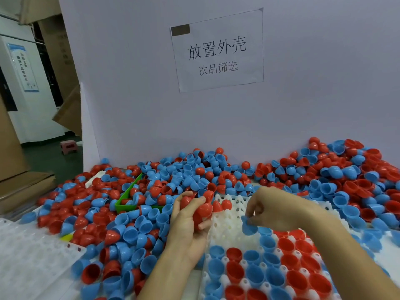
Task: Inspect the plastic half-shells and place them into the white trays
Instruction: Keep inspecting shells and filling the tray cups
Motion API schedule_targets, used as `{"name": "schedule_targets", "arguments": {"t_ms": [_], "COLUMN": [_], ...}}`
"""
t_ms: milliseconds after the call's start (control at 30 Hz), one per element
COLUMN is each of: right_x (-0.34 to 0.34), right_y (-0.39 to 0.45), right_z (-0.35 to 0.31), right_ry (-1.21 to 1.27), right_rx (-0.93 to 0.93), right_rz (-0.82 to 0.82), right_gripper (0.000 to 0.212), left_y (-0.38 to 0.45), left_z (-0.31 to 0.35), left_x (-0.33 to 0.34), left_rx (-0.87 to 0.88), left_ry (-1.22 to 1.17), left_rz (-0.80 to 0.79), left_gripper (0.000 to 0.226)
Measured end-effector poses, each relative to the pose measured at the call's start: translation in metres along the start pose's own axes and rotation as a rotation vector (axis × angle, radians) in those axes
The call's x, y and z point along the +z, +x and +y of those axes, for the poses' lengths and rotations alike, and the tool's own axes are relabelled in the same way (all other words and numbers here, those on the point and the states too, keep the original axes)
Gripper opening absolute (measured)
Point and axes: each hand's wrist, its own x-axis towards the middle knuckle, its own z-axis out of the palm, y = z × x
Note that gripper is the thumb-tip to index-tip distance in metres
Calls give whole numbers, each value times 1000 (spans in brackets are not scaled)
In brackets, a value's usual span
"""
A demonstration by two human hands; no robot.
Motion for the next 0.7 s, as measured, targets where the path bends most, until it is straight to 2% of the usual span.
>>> {"name": "schedule_targets", "arguments": {"t_ms": [100, 200, 400, 567, 700], "right_x": [19, 33, 25, 18, 24], "right_y": [8, 12, 10, 10, 12], "right_z": [-7, -14, -9, -5, -4], "right_ry": [-111, -180, -128, -89, -105], "right_rx": [113, 170, 180, 153, 166], "right_rz": [-57, -48, -88, 41, 47], "right_gripper": [19, 21, 26, 12, 8], "left_y": [-1, -3, -4, -4, -5], "left_z": [1, 1, 1, 2, 2], "left_x": [1, 1, 3, 2, 3], "left_rx": [-11, -8, -22, -30, -33], "left_ry": [-6, -4, -19, -24, -26], "left_rz": [16, 20, 21, 21, 14], "left_gripper": [34, 34, 35, 35, 33]}}
